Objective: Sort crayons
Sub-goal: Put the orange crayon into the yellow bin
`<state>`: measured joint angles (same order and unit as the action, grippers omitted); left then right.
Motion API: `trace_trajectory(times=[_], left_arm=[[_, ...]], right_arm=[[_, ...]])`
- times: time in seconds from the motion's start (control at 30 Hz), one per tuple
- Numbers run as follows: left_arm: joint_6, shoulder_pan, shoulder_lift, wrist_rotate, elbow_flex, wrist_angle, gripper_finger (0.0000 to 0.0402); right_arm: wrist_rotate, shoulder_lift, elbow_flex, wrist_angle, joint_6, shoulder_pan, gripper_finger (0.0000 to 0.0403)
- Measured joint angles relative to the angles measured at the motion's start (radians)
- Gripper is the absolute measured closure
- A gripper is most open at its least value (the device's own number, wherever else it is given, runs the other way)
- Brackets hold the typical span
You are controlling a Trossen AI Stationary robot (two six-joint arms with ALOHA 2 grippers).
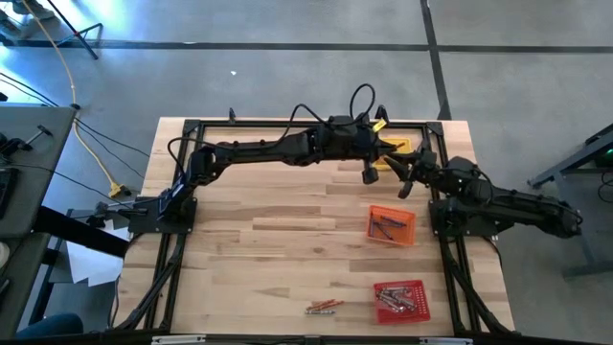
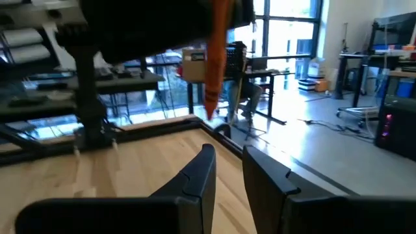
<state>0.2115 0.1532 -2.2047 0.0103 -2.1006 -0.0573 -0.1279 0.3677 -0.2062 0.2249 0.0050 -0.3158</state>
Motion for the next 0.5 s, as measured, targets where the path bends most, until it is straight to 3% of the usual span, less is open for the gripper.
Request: trace_trajectory(times=[0.23, 0.5], left_arm=[[0.0, 0.0, 0.0, 0.002, 0.0, 0.026, 0.0401], [0.0, 0.0, 0.0, 0.002, 0.0, 0.025, 0.0401]], right_arm=[[0.111, 0.016, 0.0, 0.047, 0.022, -0.014, 0.0331], [0.12, 0.032, 0.0, 0.057, 0.032, -0.025, 0.0331]])
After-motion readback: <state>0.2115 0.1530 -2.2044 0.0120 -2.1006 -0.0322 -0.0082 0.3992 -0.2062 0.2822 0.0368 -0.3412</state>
